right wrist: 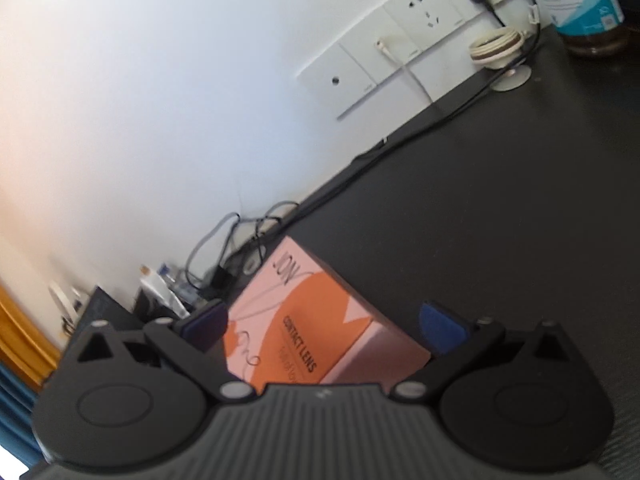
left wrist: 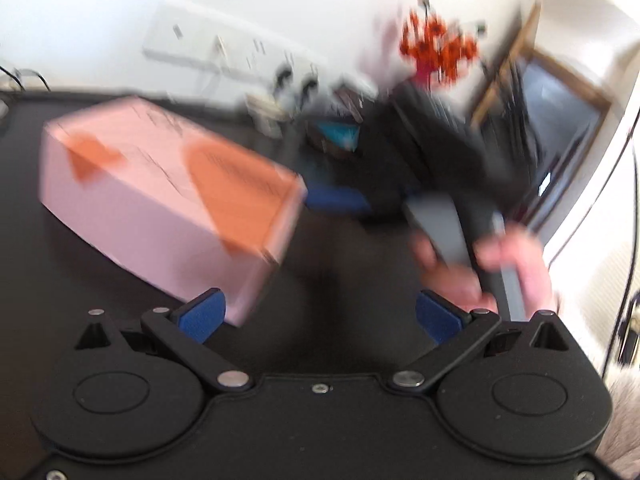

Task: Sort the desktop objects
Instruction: 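Carry the pink box with the right tool and set it down beside the left tool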

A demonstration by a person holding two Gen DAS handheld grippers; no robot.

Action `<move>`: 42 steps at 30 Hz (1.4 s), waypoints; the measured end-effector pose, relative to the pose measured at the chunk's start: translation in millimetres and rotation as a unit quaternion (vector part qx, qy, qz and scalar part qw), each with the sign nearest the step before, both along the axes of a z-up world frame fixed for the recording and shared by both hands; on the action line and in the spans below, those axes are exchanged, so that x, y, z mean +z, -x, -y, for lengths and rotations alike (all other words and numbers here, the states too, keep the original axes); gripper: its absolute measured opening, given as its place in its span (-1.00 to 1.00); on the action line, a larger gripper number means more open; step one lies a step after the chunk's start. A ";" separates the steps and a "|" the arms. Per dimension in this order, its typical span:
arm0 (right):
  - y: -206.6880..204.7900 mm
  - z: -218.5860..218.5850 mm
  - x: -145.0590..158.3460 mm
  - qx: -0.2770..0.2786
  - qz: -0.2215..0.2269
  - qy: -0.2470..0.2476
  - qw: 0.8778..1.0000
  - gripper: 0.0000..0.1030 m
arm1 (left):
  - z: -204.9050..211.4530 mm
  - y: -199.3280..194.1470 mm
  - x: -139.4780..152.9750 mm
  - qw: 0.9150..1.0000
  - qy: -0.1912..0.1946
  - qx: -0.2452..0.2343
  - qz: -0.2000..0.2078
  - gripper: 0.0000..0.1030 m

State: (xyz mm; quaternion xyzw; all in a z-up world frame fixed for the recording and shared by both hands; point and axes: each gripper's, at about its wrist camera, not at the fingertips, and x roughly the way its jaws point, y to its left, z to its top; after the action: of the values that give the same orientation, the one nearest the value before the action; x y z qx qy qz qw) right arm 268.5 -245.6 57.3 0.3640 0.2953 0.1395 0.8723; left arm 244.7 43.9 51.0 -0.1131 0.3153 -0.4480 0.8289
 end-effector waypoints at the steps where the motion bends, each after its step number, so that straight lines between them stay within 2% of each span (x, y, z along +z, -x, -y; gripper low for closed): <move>1: 5.7 4.2 -0.5 0.000 0.002 0.002 1.000 0.99 | -11.9 -5.7 5.5 1.000 0.013 0.020 0.008 0.99; 5: 27.7 12.0 -9.0 0.006 0.005 0.001 1.000 0.99 | -45.4 -41.1 22.7 0.992 0.043 0.113 0.033 0.99; 9: 42.7 -9.5 -9.1 0.018 0.019 0.054 0.998 0.99 | -45.0 -78.2 26.8 0.987 0.048 0.148 0.037 0.99; 13: 51.1 -46.3 -2.2 0.043 0.037 0.143 0.988 0.99 | -31.1 -100.7 17.7 0.986 0.050 0.155 0.036 0.99; 18: 48.4 -86.0 -5.0 0.066 0.051 0.245 0.966 0.99 | -32.2 -115.0 1.0 0.988 0.055 0.144 0.010 0.99; 22: 34.1 -98.6 -9.8 0.073 0.045 0.279 0.957 0.99 | -39.3 -115.1 -4.0 0.989 0.066 0.128 -0.012 0.99; 26: 17.3 -96.8 -10.6 0.081 0.036 0.305 0.948 0.99 | -36.6 -111.4 -2.1 0.992 0.051 0.115 -0.007 0.99; 30: 3.3 -86.1 -8.1 0.102 0.031 0.313 0.944 0.99 | -30.8 -106.3 0.0 0.995 0.040 0.097 -0.003 0.99; 33: -5.3 -73.5 -7.3 0.106 0.024 0.315 0.943 0.99 | -26.7 -101.9 -0.5 0.995 0.045 0.084 -0.006 0.99; 37: -13.2 -45.8 -12.3 0.083 0.005 0.294 0.952 0.99 | -19.9 -100.2 -0.9 0.997 0.054 0.061 -0.007 0.99; 42: -18.0 -9.8 -19.1 0.042 -0.012 0.250 0.967 0.99 | -17.1 -98.2 0.4 0.994 0.066 0.082 0.007 0.99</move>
State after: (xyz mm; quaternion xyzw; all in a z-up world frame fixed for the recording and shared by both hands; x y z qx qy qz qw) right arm 286.5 -235.8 38.2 0.1231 0.3460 0.0929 0.9255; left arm 342.8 61.0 51.5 -0.1899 0.2688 -0.3993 0.8557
